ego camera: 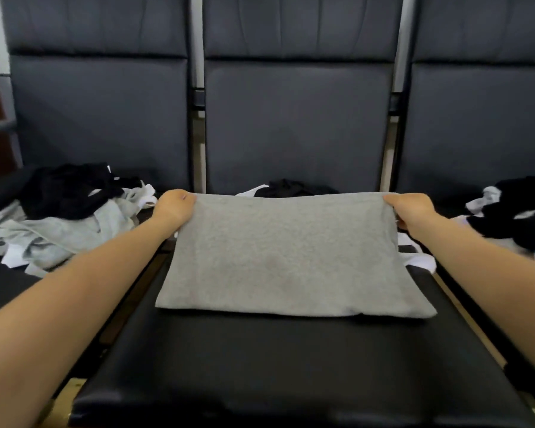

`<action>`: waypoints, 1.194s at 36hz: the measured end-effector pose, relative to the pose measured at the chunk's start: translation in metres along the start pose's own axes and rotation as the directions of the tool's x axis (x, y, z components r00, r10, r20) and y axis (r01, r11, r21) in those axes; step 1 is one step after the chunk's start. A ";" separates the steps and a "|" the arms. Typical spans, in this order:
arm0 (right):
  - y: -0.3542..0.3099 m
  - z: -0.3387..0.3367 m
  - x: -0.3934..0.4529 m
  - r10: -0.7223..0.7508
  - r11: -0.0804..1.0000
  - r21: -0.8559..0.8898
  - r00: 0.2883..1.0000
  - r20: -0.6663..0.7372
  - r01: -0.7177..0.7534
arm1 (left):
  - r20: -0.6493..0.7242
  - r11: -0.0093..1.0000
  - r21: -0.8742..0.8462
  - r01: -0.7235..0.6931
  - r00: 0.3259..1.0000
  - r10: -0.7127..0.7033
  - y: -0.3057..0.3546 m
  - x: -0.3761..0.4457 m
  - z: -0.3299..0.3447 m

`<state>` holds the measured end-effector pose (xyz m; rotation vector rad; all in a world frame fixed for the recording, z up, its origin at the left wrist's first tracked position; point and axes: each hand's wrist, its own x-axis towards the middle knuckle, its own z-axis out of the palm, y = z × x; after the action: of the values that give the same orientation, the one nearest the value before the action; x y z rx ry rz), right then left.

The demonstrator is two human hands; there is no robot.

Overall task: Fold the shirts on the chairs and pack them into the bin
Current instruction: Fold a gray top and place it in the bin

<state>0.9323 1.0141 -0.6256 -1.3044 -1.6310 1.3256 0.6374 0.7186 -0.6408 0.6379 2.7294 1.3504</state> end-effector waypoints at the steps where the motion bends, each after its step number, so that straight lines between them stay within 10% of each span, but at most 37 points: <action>1: 0.002 0.004 0.003 0.009 1.000 0.001 1.000 0.001 -0.009 | -0.005 0.998 0.045 -0.035 0.999 0.036 -0.003 0.005 0.003; 10: 0.031 0.024 0.018 -0.144 0.907 -0.401 0.990 -0.010 0.128 | 0.006 0.965 0.253 -0.072 0.997 0.073 -0.028 0.016 0.035; 25: 0.064 -0.020 -0.062 -0.244 0.898 -0.390 0.968 -0.055 0.204 | 0.142 0.928 0.367 -0.069 0.990 0.017 -0.031 -0.066 -0.008; 32: 0.055 -0.022 -0.126 -0.103 0.596 -0.776 0.978 0.181 0.206 | 0.270 0.860 0.496 -0.121 0.963 -0.020 -0.021 -0.125 -0.017; 43: 0.033 -0.010 -0.126 0.051 0.868 -0.497 0.993 0.109 0.009 | 0.201 0.990 0.033 0.136 0.970 -0.140 -0.006 -0.124 -0.006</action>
<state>0.9877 0.8967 -0.6427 -1.5598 -2.1453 1.0403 0.7473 0.6642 -0.6603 0.5420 2.5741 1.1611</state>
